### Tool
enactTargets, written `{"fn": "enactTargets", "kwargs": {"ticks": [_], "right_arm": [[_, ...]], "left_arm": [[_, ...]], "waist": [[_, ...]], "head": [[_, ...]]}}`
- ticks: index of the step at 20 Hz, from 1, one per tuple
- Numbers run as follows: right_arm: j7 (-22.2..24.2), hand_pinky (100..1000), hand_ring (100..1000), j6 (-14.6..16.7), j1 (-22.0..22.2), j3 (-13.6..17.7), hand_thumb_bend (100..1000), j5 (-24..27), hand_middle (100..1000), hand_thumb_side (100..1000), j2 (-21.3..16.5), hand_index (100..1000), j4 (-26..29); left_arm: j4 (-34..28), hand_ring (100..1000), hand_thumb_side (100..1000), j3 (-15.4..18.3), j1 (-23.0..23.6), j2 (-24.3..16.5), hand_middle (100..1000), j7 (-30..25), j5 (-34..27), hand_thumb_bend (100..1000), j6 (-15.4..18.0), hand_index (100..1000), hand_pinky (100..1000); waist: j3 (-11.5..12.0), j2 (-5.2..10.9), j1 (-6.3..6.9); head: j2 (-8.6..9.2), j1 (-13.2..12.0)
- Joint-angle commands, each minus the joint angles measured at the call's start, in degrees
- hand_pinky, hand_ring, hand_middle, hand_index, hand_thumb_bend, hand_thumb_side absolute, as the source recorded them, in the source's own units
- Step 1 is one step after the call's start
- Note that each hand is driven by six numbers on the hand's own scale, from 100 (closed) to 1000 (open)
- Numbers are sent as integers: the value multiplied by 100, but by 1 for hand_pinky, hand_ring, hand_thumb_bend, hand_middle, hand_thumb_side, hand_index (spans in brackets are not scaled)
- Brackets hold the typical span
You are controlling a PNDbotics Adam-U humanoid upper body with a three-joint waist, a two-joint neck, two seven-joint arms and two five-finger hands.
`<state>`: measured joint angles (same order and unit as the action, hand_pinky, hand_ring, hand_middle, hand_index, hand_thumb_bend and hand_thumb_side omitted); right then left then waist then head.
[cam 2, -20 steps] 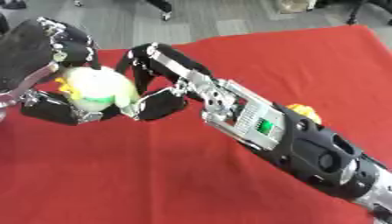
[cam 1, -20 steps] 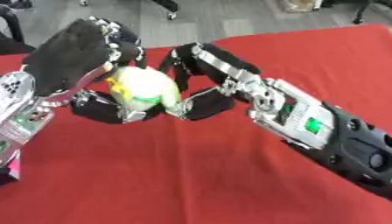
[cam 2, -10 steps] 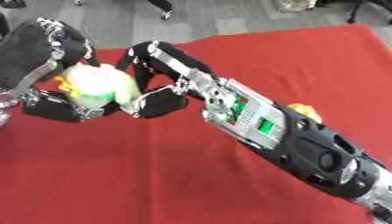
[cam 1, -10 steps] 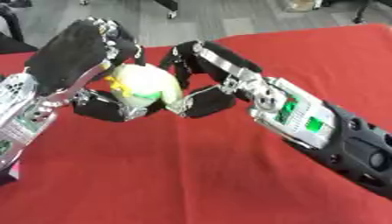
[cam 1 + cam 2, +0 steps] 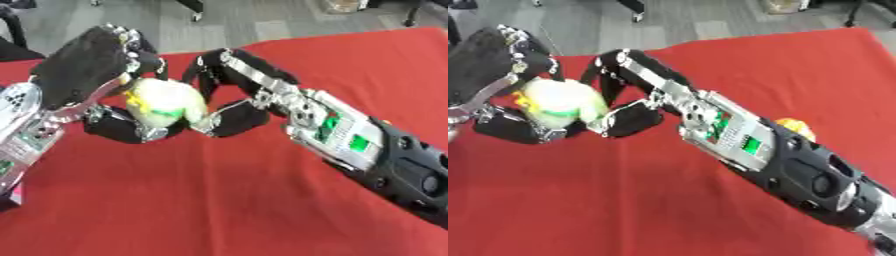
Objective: Pick up the objects with one hand, pass them to the other hand, and then place them into the box on the other side of the table.
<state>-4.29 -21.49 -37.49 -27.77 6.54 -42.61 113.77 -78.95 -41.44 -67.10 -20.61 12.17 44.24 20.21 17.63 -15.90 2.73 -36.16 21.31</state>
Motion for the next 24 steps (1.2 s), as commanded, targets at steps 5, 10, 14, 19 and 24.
{"fn": "enactTargets", "kwargs": {"ticks": [5,10,14,19,24], "right_arm": [[152,720,689,-110,-68,2,629,-581,598,134,-44,735,82],[329,734,736,-98,-47,16,620,-897,674,141,-59,792,82],[417,736,742,-94,-34,46,567,-1204,691,128,-59,812,82],[502,733,744,-194,-9,59,386,-1527,693,100,-73,821,82],[601,728,742,-301,27,79,517,-1835,695,131,-77,827,82]], "left_arm": [[-319,100,439,124,-157,-49,100,216,337,638,82,127,100],[-373,100,477,131,-139,-102,100,437,601,699,72,130,100],[-370,100,494,159,-132,-135,100,617,823,727,62,131,100],[-312,100,484,218,-106,-198,100,731,917,750,33,131,100],[-193,100,393,470,29,-450,100,972,774,777,66,129,100]], "waist": [[2,3,48],[-5,8,45],[-14,-2,41],[-21,-3,44],[-34,18,43]], "head": [[4,-11],[-26,-45],[-31,-21],[-38,-24],[-55,-21]]}}
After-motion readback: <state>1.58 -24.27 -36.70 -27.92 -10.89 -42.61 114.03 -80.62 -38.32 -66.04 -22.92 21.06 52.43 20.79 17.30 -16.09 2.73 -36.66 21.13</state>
